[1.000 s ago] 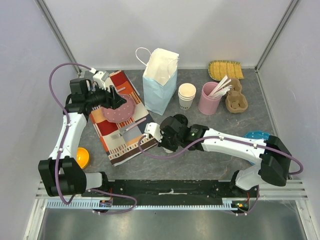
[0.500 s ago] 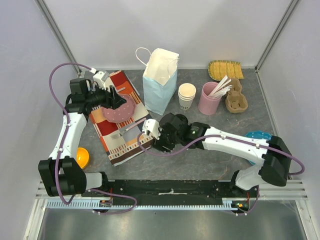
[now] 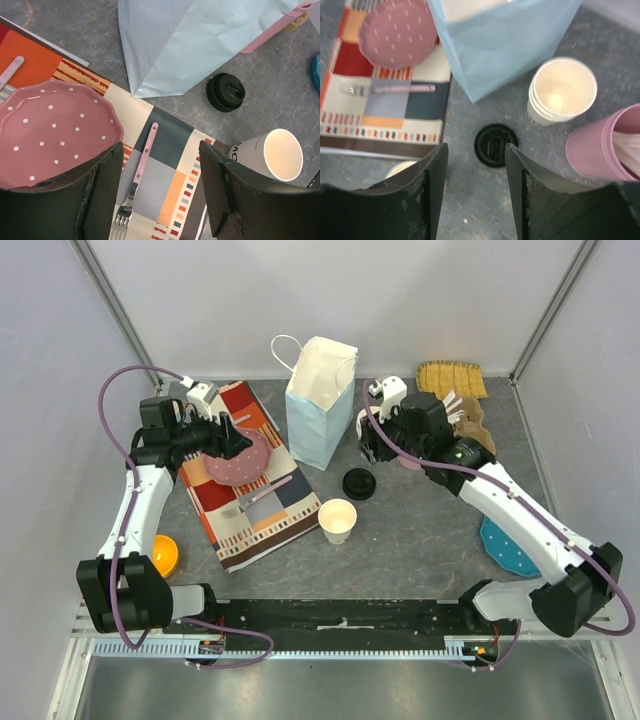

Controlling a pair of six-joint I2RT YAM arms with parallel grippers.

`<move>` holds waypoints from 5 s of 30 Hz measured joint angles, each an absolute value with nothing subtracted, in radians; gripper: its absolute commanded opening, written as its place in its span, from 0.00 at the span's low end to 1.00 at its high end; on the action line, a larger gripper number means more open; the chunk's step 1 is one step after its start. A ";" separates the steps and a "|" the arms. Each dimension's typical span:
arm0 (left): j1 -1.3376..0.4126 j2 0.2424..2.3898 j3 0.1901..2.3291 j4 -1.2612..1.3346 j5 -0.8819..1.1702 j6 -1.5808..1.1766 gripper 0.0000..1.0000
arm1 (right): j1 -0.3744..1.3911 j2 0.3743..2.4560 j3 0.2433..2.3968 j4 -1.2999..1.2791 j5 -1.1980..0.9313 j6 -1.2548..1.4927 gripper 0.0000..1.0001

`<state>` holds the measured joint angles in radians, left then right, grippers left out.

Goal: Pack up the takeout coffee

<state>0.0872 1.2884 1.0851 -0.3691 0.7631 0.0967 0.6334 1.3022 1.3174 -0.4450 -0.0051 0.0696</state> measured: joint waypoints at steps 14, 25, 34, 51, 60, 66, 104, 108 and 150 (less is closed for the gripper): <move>0.080 1.288 1.085 -0.406 0.808 0.142 0.71 | 0.292 1.537 1.159 -0.485 -0.604 -0.490 0.69; 0.074 1.288 1.085 -0.440 0.814 0.182 0.70 | 0.389 1.640 1.142 -0.595 -0.665 -1.057 0.64; 0.067 1.288 1.084 -0.440 0.811 0.186 0.70 | 0.404 1.691 1.158 -0.570 -0.587 -1.179 0.52; 0.059 1.288 1.075 -0.444 0.789 0.194 0.70 | 0.469 1.812 1.255 -0.635 -0.491 -1.244 0.36; 0.058 1.288 1.075 -0.448 0.788 0.204 0.70 | 0.471 1.842 1.285 -0.693 -0.472 -1.262 0.31; 0.058 1.288 1.075 -0.448 0.788 0.204 0.70 | 0.478 1.853 1.298 -0.706 -0.466 -1.265 0.32; 0.047 1.290 1.075 -0.463 0.788 0.219 0.69 | 0.498 1.776 1.456 -0.881 -0.454 -1.154 0.00; 0.042 1.290 1.075 -0.464 0.788 0.220 0.69 | 0.499 1.728 1.497 -0.927 -0.449 -1.103 0.00; 0.030 1.248 1.071 -0.582 0.797 0.279 0.68 | 0.964 1.683 1.545 -1.045 -0.234 -0.442 0.00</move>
<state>0.0303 1.2480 1.0714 -0.5819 0.7975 0.2790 0.9638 1.6833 1.5448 -1.0451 -0.2340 -0.4419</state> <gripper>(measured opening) 0.687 0.011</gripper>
